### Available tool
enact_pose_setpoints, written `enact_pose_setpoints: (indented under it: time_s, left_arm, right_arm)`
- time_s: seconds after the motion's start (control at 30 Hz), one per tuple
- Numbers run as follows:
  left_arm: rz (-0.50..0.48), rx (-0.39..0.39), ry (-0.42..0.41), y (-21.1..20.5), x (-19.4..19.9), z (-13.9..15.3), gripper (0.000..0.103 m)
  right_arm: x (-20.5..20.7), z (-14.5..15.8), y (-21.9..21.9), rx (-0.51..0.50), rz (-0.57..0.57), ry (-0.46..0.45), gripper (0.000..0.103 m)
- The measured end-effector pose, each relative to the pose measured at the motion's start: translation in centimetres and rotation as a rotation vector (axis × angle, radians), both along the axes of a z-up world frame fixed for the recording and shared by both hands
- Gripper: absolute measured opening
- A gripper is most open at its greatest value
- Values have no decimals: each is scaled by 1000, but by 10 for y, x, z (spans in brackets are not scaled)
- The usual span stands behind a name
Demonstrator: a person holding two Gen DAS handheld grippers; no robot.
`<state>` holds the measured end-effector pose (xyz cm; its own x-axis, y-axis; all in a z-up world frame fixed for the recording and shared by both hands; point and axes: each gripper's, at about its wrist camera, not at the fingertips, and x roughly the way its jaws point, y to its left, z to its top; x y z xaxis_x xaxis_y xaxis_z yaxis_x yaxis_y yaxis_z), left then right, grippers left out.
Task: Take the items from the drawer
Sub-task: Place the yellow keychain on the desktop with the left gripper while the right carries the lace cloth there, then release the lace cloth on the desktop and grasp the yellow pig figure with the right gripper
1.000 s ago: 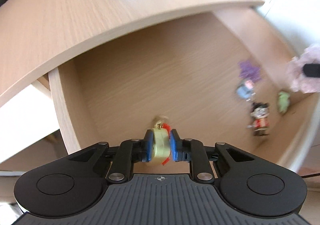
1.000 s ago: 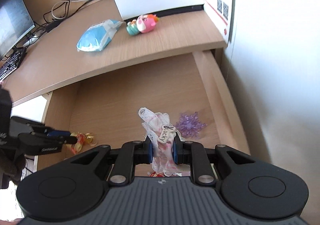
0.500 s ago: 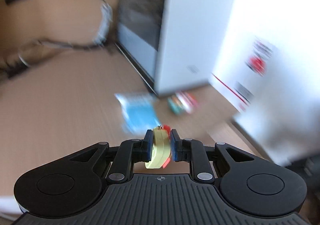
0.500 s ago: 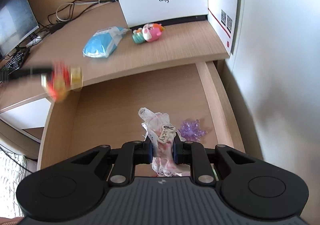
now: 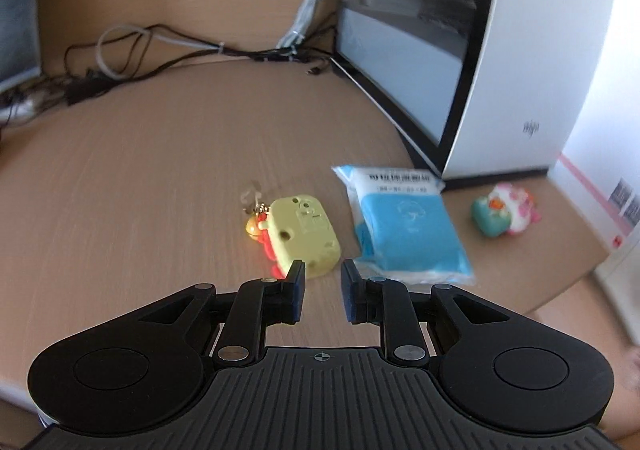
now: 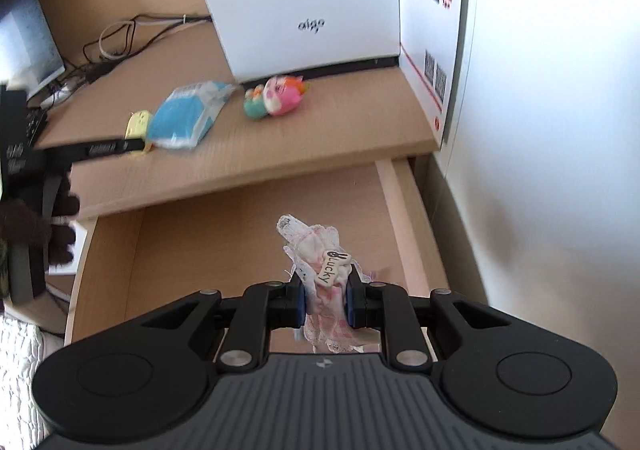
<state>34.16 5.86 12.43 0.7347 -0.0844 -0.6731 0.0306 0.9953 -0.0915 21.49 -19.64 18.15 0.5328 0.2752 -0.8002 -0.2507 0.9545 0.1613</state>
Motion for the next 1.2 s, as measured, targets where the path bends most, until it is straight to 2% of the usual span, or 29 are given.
enact_pose_setpoints:
  time_s: [0.17, 0.3, 0.43, 0.53, 0.57, 0.6, 0.67, 0.73, 0.8, 0.93, 0.97, 1.03, 1.07, 1.13, 1.2]
  left_arm:
    - [9, -96, -3, 15, -39, 19, 22]
    - [-30, -121, 91, 16, -75, 16, 22]
    - [-42, -119, 184, 16, -109, 7, 23]
    - [-44, -94, 225, 18, -128, 3, 22]
    - [-41, -87, 235, 19, -133, 2, 22]
    - [-38, -83, 242, 21, -136, 2, 22]
    - [-18, -85, 251, 25, -142, 0, 22]
    - [5, -90, 254, 31, -144, -2, 22]
    - [15, -87, 258, 34, -144, -4, 22]
    - [-36, -56, 273, 31, -139, -4, 22]
    - [-44, -51, 276, 31, -138, -4, 22]
    - [-44, -58, 279, 34, -135, -1, 22]
    - [-32, -65, 280, 36, -133, 1, 23]
    - [-1, -73, 274, 40, -131, 5, 22]
    - [47, -78, 273, 46, -131, 8, 23]
  right_arm:
    - [45, 28, 19, 115, 37, -93, 17]
    - [89, 37, 58, 180, 119, -180, 17]
    - [130, 18, 100, 185, 186, -202, 17]
    - [152, -8, 128, 116, 211, -182, 20]
    - [157, -17, 133, 95, 220, -173, 29]
    - [160, -25, 139, 69, 225, -162, 48]
    - [160, -31, 142, 39, 223, -180, 63]
    - [156, -26, 139, 35, 230, -202, 66]
    - [145, -11, 132, 47, 221, -247, 74]
    - [110, 24, 109, 76, 176, -329, 85]
    - [102, 31, 101, 92, 158, -323, 86]
    - [88, 36, 85, 149, 129, -248, 93]
    - [82, 32, 79, 189, 130, -171, 99]
    - [71, 14, 76, 255, 148, -8, 101]
    - [57, -21, 88, 277, 199, 184, 100]
